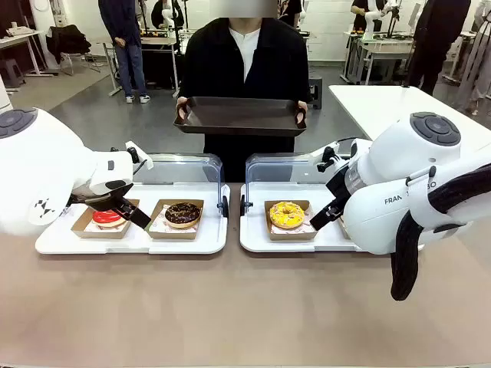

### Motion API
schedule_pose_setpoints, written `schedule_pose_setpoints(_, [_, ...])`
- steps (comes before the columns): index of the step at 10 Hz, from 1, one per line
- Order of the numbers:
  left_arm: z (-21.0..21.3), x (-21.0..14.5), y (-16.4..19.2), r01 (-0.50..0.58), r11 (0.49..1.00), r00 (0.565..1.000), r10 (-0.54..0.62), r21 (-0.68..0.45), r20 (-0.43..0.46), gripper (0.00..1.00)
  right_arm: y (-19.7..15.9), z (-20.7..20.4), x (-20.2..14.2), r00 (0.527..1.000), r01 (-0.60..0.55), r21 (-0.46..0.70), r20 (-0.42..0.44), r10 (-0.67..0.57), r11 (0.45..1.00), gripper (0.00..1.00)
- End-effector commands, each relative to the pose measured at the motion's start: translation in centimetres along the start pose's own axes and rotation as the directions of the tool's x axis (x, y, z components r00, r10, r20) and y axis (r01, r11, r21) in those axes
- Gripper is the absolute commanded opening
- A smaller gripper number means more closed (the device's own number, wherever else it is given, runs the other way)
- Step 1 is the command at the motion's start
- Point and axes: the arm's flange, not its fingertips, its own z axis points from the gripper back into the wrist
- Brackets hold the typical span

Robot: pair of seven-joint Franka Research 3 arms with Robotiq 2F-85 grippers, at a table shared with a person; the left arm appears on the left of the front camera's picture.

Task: Provide the desired donut to the person.
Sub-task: Pick up and lift the Paper togo box containing the Donut pointed at by the person.

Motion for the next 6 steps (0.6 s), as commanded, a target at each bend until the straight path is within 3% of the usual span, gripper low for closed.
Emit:
schedule_pose_setpoints(1, [0.0, 0.0, -0.01, 0.0, 1.0, 1.0, 0.0, 0.0, 0.0, 1.0, 0.0, 0.0, 0.0, 1.0, 0.0, 0.0, 0.0, 0.0, 1.0, 1.0])
schedule_pose_setpoints(6, [0.0, 0.0, -0.01, 0.0, 1.0, 1.0, 0.0, 0.0, 0.0, 1.0, 0.0, 0.0, 0.0, 1.0, 0.0, 0.0, 0.0, 0.0, 1.0, 1.0])
